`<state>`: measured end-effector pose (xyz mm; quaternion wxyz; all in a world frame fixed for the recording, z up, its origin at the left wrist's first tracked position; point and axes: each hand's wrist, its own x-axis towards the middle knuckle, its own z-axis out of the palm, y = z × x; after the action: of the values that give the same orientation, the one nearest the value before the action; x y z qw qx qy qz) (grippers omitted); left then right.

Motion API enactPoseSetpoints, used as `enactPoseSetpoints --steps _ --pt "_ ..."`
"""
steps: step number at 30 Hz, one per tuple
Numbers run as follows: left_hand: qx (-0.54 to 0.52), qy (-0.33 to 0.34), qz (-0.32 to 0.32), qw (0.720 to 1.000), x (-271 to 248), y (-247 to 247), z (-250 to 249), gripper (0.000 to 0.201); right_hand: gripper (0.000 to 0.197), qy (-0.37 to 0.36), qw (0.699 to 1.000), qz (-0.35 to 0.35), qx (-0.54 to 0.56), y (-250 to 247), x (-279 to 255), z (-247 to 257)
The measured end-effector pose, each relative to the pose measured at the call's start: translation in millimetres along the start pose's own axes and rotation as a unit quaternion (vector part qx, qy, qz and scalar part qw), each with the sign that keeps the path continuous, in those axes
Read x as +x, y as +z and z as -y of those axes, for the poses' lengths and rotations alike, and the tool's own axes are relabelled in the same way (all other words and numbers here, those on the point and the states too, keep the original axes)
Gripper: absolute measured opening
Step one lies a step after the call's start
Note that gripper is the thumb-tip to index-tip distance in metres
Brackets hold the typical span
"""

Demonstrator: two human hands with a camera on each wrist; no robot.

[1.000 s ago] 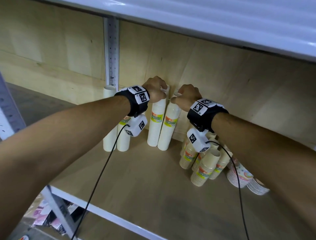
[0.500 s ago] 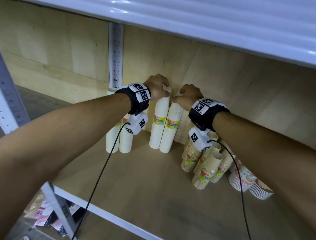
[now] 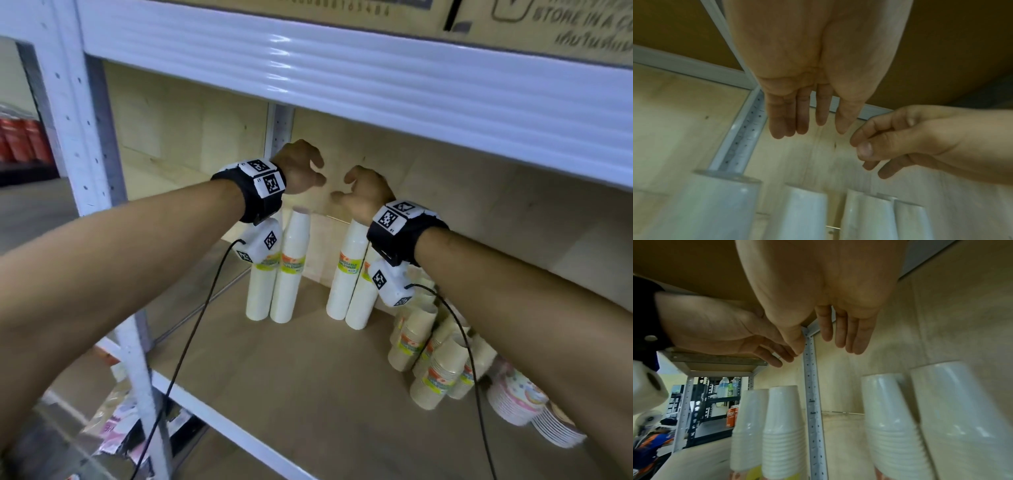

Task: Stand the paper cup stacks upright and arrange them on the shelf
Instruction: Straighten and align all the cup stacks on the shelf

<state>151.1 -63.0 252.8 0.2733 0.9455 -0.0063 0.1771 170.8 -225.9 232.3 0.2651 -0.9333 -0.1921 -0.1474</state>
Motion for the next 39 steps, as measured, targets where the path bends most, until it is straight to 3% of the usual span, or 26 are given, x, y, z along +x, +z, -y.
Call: enactPoseSetpoints --steps 7,12,17,30,39 --pt "0.022 -0.053 0.019 0.998 -17 -11 42 0.046 0.067 -0.030 0.997 0.066 0.017 35 -3 26" --pt "0.055 -0.063 0.082 0.993 -27 -5 62 0.055 0.069 -0.039 0.995 0.090 0.008 48 -6 34" --pt "0.057 -0.061 0.090 0.992 -32 2 70 0.053 0.066 -0.029 0.994 0.107 0.007 59 -7 35" --pt "0.023 -0.050 0.059 0.997 -42 11 70 0.041 0.041 -0.037 0.995 0.093 0.003 64 -10 29" --pt "0.008 -0.030 0.078 0.996 -42 12 47 0.038 0.045 -0.009 0.997 0.076 -0.017 42 -21 19"
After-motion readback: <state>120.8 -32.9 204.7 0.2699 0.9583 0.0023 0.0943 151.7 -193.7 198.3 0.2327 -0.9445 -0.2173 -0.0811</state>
